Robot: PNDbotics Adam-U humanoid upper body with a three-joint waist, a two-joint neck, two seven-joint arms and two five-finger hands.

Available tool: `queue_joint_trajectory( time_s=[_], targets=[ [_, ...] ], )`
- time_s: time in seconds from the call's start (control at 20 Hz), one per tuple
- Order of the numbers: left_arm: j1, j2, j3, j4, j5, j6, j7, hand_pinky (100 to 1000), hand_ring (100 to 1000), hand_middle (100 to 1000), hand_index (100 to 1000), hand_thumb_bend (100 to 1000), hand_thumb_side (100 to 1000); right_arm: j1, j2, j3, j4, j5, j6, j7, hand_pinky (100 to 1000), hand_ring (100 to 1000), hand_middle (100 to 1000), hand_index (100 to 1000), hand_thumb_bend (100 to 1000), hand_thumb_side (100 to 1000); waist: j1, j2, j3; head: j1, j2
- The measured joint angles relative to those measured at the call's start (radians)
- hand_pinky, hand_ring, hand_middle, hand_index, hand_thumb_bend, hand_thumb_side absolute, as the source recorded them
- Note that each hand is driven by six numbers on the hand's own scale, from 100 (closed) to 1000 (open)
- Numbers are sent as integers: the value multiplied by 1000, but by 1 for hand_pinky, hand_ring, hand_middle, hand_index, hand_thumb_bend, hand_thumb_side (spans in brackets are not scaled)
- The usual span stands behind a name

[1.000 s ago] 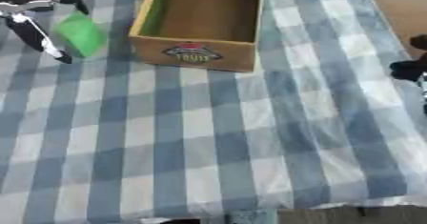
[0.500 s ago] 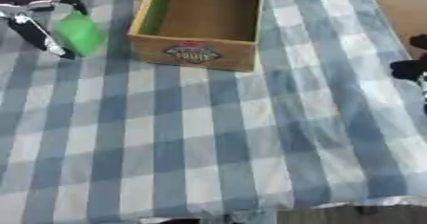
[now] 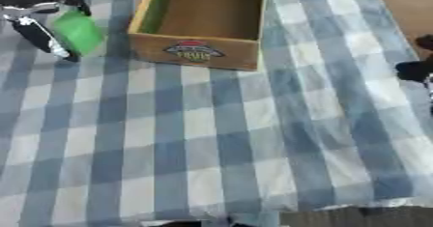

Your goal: Pick up objects on the table and place them in the box.

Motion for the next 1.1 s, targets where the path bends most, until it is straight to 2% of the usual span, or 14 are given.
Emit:
queue_joint_trajectory(
  time_s=[0.45,1.1],
  targets=[
    [-2,-1,2,6,-26,-2,24,694,603,544,695,721,386,0,0,0,0,0,1,2,682,664,809,843,100,680,0,5,-4,0,0],
    [-2,-1,10,12,-50,-15,85,587,483,468,642,615,310,0,0,0,0,-2,1,2,682,665,808,843,100,680,0,5,-1,-4,0]
  ],
)
